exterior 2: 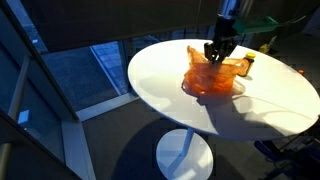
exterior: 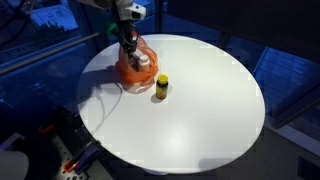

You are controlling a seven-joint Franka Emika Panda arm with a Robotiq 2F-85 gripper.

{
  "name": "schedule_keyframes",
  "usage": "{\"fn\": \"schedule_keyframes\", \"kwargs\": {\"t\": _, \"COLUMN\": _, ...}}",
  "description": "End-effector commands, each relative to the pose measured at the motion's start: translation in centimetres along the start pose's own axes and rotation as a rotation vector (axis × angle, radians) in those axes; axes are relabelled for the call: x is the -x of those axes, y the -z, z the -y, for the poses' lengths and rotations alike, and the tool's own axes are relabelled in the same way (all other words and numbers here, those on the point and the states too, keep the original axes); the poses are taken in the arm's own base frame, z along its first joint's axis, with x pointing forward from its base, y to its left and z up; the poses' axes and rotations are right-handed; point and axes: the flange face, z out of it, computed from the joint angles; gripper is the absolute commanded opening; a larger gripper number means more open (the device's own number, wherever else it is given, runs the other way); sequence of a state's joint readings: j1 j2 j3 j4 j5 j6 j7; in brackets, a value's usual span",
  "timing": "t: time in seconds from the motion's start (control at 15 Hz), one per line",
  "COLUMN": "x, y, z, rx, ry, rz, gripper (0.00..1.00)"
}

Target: Remove the roll on stick from the plastic bag and put it on the table

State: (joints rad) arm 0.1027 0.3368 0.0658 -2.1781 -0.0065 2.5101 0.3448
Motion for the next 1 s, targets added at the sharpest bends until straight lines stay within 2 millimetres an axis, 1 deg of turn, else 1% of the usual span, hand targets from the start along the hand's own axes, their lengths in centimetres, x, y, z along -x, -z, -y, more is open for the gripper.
{"fn": "schedule_keyframes", "kwargs": {"t": 0.0, "x": 0.2, "y": 2.5, "z": -0.2, "rx": -0.016, "ry": 0.014, "rz": -0.027, "gripper": 0.11}}
{"fn": "schedule_keyframes", "kwargs": {"t": 0.13, "x": 0.2, "y": 4.1, "z": -0.3, "rx": -0.019, "ry": 0.01, "rz": -0.04, "gripper": 0.11}}
{"fn": "schedule_keyframes", "kwargs": {"t": 0.33, "x": -0.2, "y": 7.4, "z": -0.7, "rx": -0.026, "ry": -0.006, "rz": -0.077, "gripper": 0.11}}
{"fn": "schedule_keyframes", "kwargs": {"t": 0.53, "x": -0.9, "y": 10.5, "z": -1.7, "rx": -0.022, "ry": -0.031, "rz": -0.104, "gripper": 0.11}}
{"fn": "schedule_keyframes", "kwargs": {"t": 0.73, "x": -2.1, "y": 13.3, "z": -3.7, "rx": -0.008, "ry": -0.086, "rz": -0.113, "gripper": 0.11}}
{"fn": "schedule_keyframes", "kwargs": {"t": 0.93, "x": -3.8, "y": 15.0, "z": -6.2, "rx": 0.008, "ry": -0.15, "rz": -0.127, "gripper": 0.11}}
